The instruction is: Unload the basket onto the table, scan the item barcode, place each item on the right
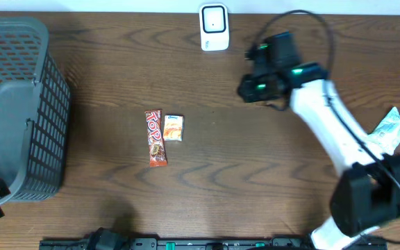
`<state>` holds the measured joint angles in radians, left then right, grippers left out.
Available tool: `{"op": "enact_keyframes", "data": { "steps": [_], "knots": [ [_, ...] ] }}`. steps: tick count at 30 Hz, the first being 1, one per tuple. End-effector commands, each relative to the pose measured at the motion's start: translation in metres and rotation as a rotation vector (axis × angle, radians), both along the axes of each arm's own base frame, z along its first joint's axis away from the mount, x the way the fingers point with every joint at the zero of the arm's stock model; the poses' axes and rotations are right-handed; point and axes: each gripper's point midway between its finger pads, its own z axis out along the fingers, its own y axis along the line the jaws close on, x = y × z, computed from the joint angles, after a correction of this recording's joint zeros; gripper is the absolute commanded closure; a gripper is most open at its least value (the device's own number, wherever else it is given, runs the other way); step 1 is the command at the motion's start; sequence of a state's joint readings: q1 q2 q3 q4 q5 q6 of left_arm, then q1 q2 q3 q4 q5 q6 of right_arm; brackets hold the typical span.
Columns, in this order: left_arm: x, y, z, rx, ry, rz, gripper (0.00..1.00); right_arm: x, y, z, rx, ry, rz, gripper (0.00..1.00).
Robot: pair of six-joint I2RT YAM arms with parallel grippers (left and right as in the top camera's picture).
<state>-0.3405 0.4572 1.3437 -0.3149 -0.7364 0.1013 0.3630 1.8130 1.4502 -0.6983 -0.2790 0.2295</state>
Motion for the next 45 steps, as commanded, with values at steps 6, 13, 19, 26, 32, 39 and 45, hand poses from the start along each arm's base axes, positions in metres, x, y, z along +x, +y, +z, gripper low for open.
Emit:
{"op": "enact_keyframes", "data": {
  "steps": [6,13,19,26,32,39,45],
  "knots": [
    [-0.003,0.002,-0.001,-0.013,-0.008,0.007,0.02,-0.027,0.119,-0.041,0.132,0.03,0.193,0.99],
    [-0.003,0.002,-0.001,-0.013,-0.008,0.007,0.02,-0.051,0.185,-0.048,0.186,-0.04,0.321,0.99],
    [-0.003,0.002,-0.001,-0.013,-0.008,0.007,0.02,-0.054,0.197,-0.058,0.136,-0.071,0.264,0.99],
    [-0.003,0.002,-0.001,-0.013,-0.008,0.007,0.02,-0.063,0.199,-0.094,0.107,0.008,0.245,0.99],
    [-0.003,0.002,-0.001,-0.013,-0.008,0.007,0.02,-0.075,0.205,-0.102,0.134,0.062,0.285,0.99],
    [-0.003,0.002,-0.001,-0.013,-0.008,0.007,0.02,-0.086,0.177,-0.121,0.01,0.145,0.243,0.99],
    [-0.003,0.002,-0.001,-0.013,-0.008,0.007,0.02,-0.102,0.123,-0.134,-0.19,0.247,0.217,0.99]
  ]
}}
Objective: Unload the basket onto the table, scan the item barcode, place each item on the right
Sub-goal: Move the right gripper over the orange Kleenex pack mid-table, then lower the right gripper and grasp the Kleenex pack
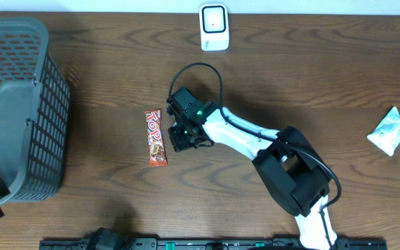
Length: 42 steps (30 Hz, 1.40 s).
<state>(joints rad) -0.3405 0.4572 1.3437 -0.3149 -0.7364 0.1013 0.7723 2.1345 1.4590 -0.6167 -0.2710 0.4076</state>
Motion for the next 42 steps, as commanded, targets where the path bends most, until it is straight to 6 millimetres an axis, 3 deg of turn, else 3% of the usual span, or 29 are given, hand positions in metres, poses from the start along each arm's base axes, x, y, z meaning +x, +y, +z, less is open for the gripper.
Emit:
{"op": "enact_keyframes", "data": {
  "steps": [1,4,7,11,14,18,24,31,36,42],
  "knots": [
    [-0.003,0.002,-0.001,-0.013,-0.008,0.007,0.02,0.006,-0.03,-0.001,-0.107,-0.024,-0.015,0.99],
    [-0.003,0.002,-0.001,-0.013,-0.008,0.007,0.02,0.004,-0.037,0.016,-0.107,-0.022,-0.019,0.99],
    [-0.003,0.002,-0.001,-0.013,-0.008,0.007,0.02,0.006,-0.041,0.046,-0.076,-0.049,-0.044,0.99],
    [-0.003,0.002,-0.001,-0.013,-0.008,0.007,0.02,0.016,-0.032,0.089,0.017,-0.144,-0.06,0.99],
    [-0.003,0.002,-0.001,-0.013,-0.008,0.007,0.02,0.027,-0.02,0.105,0.088,-0.204,-0.063,0.99],
    [-0.003,0.002,-0.001,-0.013,-0.008,0.007,0.02,0.037,-0.012,0.095,0.101,-0.218,-0.073,0.99],
    [-0.003,0.002,-0.001,-0.013,-0.008,0.007,0.02,0.045,-0.002,0.052,0.082,-0.188,-0.084,0.99],
    [-0.003,0.002,-0.001,-0.013,-0.008,0.007,0.02,0.049,-0.011,0.018,0.002,-0.166,-0.131,0.99],
    [-0.003,0.002,-0.001,-0.013,-0.008,0.007,0.02,0.05,-0.006,0.026,0.027,-0.173,-0.125,0.99],
    [-0.003,0.002,-0.001,-0.013,-0.008,0.007,0.02,0.053,-0.001,0.061,0.083,-0.21,-0.126,0.99]
  ]
}}
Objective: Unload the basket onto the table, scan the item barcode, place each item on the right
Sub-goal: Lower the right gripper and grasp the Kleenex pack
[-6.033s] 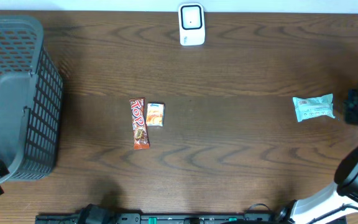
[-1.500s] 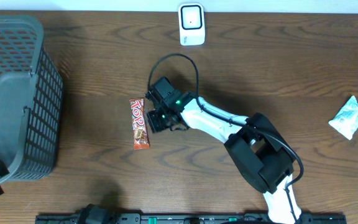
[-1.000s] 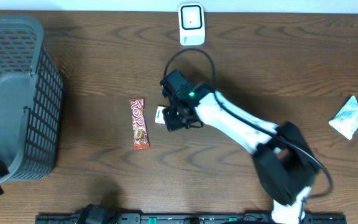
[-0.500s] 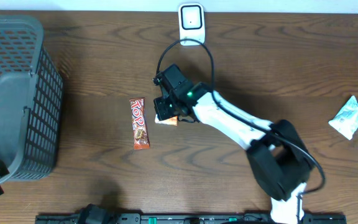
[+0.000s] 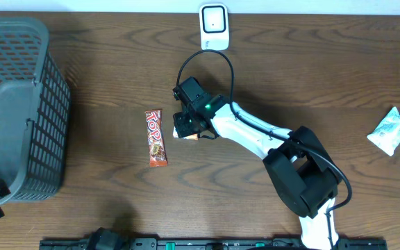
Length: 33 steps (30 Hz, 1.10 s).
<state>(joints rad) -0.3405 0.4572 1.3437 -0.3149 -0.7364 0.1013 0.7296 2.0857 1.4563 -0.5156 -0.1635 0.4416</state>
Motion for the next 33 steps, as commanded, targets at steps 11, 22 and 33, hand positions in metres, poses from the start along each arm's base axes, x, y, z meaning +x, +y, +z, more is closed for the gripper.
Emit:
{"op": "enact_keyframes", "data": {
  "steps": [11,22,33],
  "knots": [
    [-0.003,0.002,-0.001,-0.013,-0.008,0.007,0.02,-0.002,-0.034,0.02,-0.124,-0.013,-0.071,0.99],
    [-0.003,0.002,-0.001,-0.013,-0.008,0.007,0.02,0.002,-0.038,0.014,-0.143,-0.019,-0.113,0.99],
    [-0.003,0.002,-0.001,-0.013,-0.008,0.007,0.02,-0.006,-0.037,-0.003,-0.171,0.018,-0.098,0.99]
  ]
}}
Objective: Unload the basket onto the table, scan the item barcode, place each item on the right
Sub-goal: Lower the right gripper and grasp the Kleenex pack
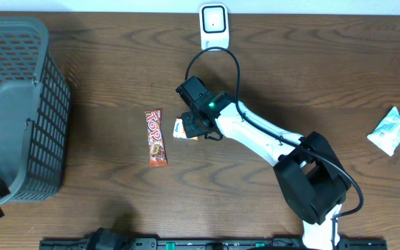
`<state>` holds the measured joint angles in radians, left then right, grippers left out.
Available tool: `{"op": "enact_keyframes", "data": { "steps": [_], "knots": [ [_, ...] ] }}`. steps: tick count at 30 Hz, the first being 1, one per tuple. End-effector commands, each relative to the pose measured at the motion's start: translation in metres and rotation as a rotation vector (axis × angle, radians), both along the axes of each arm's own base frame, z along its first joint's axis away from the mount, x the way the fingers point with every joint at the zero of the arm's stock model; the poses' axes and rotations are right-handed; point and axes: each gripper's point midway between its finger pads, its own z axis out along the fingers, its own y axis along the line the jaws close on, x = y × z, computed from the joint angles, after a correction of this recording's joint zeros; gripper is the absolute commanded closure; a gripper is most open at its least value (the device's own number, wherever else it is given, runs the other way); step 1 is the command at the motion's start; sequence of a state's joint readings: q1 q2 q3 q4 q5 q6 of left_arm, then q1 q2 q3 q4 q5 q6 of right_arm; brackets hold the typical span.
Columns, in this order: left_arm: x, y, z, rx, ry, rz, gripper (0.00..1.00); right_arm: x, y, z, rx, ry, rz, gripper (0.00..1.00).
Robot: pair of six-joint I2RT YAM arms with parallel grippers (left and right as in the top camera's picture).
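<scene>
A small white and orange snack packet (180, 128) sticks out to the left of my right gripper (190, 127), which looks shut on it from above; the fingers themselves are hidden under the wrist. The white barcode scanner (214, 27) stands at the far edge of the table, well beyond the gripper. A red candy bar (156, 137) lies flat just left of the packet. Only a dark part of the left arm shows at the lower left corner, and its fingers cannot be made out.
A large grey mesh basket (16, 104) fills the left side. A white crumpled packet (390, 130) lies at the right edge, with a small round thing beside it. The right arm's white links (255, 139) stretch across the middle of the brown table (103, 76).
The right gripper has shifted a little to the right and away from the candy bar. The small packet has gone with it, and more of it now shows at the gripper's left.
The right gripper was first up near the scanner's right, with the packet and candy bar lying side by side. Then it was down over the packet. Then the packet was under its fingers, and now it sits slightly right of where it lay.
</scene>
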<state>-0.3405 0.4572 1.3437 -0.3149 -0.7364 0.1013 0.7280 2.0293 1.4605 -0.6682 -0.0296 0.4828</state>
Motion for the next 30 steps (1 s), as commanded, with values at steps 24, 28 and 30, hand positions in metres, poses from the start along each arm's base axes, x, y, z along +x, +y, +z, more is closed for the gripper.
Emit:
{"op": "enact_keyframes", "data": {
  "steps": [24,28,30],
  "knots": [
    [-0.003,0.002,-0.001,-0.013,-0.008,0.007,0.02,0.004,-0.005,0.059,-0.041,0.087,-0.327,0.01],
    [-0.003,0.002,-0.001,-0.013,-0.008,0.007,0.02,0.001,-0.005,0.043,-0.056,0.129,-0.35,0.01],
    [-0.003,0.002,-0.001,-0.013,-0.008,0.007,0.02,0.0,0.0,0.035,-0.044,0.16,-0.348,0.01]
  ]
}}
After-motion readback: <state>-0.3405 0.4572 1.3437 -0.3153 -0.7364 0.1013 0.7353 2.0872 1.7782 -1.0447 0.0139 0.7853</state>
